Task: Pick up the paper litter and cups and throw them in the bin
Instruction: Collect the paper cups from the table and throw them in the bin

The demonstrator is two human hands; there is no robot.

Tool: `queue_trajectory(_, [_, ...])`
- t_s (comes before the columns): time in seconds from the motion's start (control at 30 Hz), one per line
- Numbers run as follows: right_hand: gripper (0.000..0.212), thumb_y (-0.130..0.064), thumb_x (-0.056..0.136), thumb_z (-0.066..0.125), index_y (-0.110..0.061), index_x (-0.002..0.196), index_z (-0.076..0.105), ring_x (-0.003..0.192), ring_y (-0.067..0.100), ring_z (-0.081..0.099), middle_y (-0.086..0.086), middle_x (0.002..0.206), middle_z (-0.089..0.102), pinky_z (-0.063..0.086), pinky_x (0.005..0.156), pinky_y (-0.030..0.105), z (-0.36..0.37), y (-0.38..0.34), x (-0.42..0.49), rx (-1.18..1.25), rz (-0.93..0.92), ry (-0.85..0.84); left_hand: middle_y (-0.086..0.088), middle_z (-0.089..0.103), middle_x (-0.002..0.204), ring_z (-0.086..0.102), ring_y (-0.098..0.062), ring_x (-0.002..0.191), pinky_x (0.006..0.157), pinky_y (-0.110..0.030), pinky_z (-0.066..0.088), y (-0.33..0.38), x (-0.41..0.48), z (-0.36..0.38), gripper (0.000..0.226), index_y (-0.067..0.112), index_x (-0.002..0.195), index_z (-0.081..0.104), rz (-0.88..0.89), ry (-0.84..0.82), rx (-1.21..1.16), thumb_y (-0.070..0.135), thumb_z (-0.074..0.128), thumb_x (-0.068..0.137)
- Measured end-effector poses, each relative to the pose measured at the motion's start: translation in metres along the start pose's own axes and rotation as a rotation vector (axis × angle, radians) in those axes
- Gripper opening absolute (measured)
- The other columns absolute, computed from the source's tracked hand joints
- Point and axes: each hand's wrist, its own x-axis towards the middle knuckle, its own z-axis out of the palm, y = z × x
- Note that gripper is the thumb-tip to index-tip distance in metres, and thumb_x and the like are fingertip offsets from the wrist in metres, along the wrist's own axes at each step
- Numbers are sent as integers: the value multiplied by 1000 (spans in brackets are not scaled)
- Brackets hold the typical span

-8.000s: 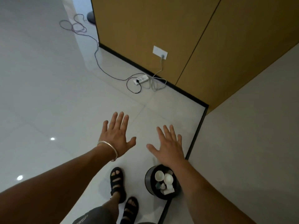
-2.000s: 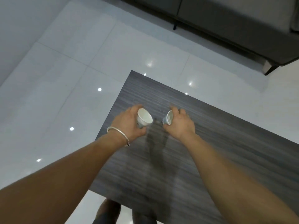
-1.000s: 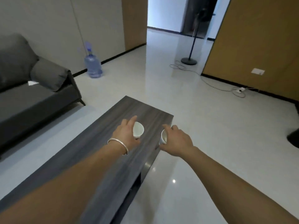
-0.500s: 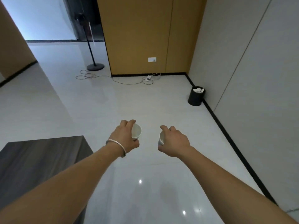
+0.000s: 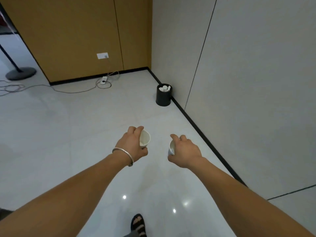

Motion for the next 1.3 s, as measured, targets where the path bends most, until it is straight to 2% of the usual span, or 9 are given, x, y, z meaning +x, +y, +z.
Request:
queue_trajectory(0.2, [80,-44,81,60,-30,148,17,112,25,48,4,128,42,45,78,35,-45,28,118,24,62,91,-1,36,133,50,-24,109,86,-33,49,11,144,-4,84,26,147,20,69,-17,-26,40,64,77])
queue_trajectory(0.4, [81,-46,82,61,-29,148,18,114,26,48,5,131,41,47,84,37,-64,81,244,20,93,22,-1,32,136,48,-24,112,87,-33,48,32,280,22,81,26,147,19,88,-31,-7,43,62,80])
queue_trajectory(0.73, [83,-47,81,62,-27,149,18,118,28,46,6,133,40,45,88,39,-132,160,472,13,-21,0,-3,32,135,47,-26,114,91,-35,48,61,489,20,79,22,146,21,-46,20,-29,44,60,81])
queue_trajectory(0.93, [85,-48,81,62,-28,150,16,121,28,44,6,135,38,45,93,40,-148,173,604,3,-44,-51,-3,34,134,47,-25,114,91,-34,48,44,613,32,81,22,146,22,-83,-7,-23,46,61,79])
queue_trajectory(1.17, [83,-46,81,62,-28,149,18,119,28,45,6,134,40,45,89,39,-170,180,751,10,18,-59,-2,35,131,48,-25,110,87,-32,49,22,780,33,84,23,144,23,18,-69,-25,47,64,74])
queue_trajectory(1.3, [84,-46,82,63,-27,149,16,118,27,44,6,132,39,45,90,38,-187,186,824,36,32,-49,-4,35,132,47,-26,113,91,-34,46,16,871,33,84,20,146,23,59,-100,3,43,63,75])
